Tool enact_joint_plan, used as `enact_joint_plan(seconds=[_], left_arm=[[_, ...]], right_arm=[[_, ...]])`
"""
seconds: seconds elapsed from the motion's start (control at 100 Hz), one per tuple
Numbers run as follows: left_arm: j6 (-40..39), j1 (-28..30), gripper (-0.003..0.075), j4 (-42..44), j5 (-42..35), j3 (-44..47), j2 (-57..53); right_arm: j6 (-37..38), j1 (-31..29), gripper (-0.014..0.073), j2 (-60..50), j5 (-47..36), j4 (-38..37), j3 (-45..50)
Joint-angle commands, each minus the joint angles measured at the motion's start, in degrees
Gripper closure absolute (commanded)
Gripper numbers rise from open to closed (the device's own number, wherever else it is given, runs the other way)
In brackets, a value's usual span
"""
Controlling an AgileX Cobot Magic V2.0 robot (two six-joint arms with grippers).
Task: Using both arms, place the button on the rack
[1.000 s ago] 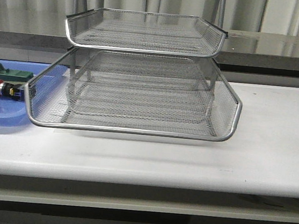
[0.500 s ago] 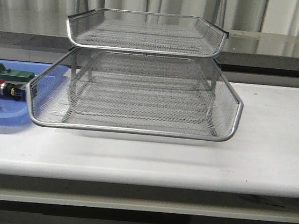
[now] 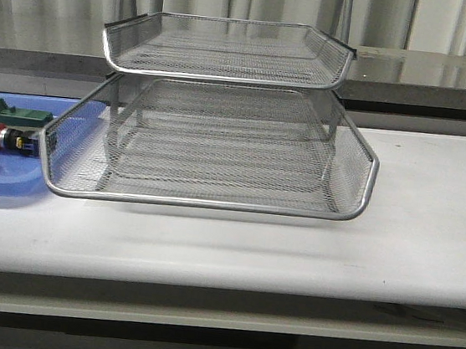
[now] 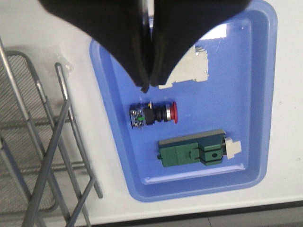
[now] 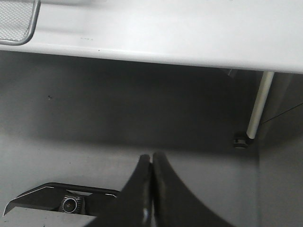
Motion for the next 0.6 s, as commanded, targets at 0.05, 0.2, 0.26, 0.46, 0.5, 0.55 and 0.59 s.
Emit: enact_joint_plan(seconds=[0.05, 0.2, 0.26, 0.46, 0.5, 0.55, 0.59], left_arm=[[5.39, 0.06, 0.0741, 0.01, 3.01, -5.28, 1.69], [9.84, 0.06, 0.0728, 1.15, 5.18, -6.45, 2.97], [11.56, 0.06, 0.0684, 1.15, 5.18, -6.45, 2.97], [13.59, 0.06, 0.0337, 1.05, 5.73, -6.45, 2.97], [13.59, 0.06, 0.0283, 1.05, 5.73, -6.45, 2.97], [13.59, 0.06, 0.0256, 1.05, 5.73, -6.45, 2.97], [13.59, 0.06, 0.0260, 1.05, 5.73, -6.45, 2.97]], right_arm=[[-0.22, 0.13, 0.0663, 0.11, -2.76, 0.17, -1.83], [-0.22, 0.13, 0.0663, 0.11, -2.76, 0.17, -1.83], [-0.22, 0.13, 0.0663, 0.11, -2.76, 0.17, -1.83], [-0.22, 0.13, 0.0663, 0.11, -2.76, 0.17, -1.83], [-0.22, 0.13, 0.0663, 0.11, -2.76, 0.17, -1.83], [-0.22, 0.13, 0.0663, 0.11, -2.76, 0.17, -1.83], [-0.22, 0.13, 0.0663, 0.11, -2.76, 0.17, -1.83]])
